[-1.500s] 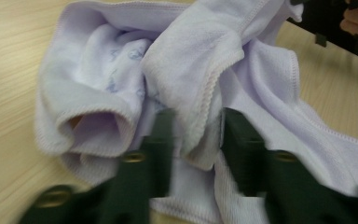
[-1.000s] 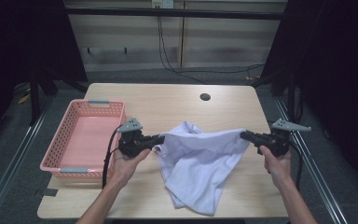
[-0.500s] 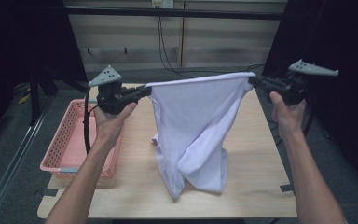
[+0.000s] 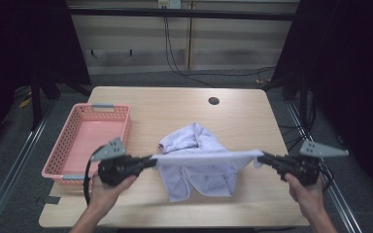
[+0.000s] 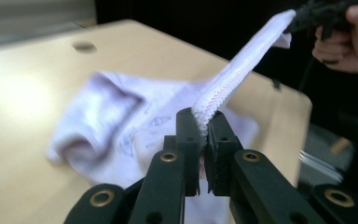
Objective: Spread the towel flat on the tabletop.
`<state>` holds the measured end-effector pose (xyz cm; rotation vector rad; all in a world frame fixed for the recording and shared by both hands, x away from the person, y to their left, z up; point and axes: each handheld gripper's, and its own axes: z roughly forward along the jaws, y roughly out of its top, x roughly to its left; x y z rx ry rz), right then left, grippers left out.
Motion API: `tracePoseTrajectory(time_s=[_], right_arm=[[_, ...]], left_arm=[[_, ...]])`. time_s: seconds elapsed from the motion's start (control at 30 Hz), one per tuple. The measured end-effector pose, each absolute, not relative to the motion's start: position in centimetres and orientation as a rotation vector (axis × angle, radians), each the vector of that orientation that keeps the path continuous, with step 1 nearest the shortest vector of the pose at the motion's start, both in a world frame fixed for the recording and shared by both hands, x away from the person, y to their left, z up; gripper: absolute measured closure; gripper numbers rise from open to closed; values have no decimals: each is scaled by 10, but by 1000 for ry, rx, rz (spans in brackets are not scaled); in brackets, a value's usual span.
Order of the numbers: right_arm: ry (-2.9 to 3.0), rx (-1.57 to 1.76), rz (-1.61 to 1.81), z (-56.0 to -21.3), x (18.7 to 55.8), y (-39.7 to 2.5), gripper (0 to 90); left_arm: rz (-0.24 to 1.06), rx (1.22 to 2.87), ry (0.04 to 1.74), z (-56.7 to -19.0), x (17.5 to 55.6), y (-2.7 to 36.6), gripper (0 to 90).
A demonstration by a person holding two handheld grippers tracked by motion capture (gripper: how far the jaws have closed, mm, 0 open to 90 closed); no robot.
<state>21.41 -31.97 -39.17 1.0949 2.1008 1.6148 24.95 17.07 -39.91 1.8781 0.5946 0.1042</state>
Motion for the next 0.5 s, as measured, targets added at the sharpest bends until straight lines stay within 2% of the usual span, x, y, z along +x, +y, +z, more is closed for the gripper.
tracePoseTrajectory(time_s=[0.13, 0.23, 0.4, 0.5], right_arm=[[2196, 1137, 1562, -418, 175, -318, 863], [2202, 1150, 1546, -423, 147, -319, 855], [2237, 1145, 1555, -429, 110, -318, 741], [2246, 1143, 1555, -429, 103, -317, 724]], left_arm=[[36, 1885, 587, -421, 216, 176, 854], [-50, 1900, 558, -431, 192, 177, 846], [-83, 1919, 514, -432, 159, 188, 811], [-125, 1945, 477, -434, 150, 190, 788]])
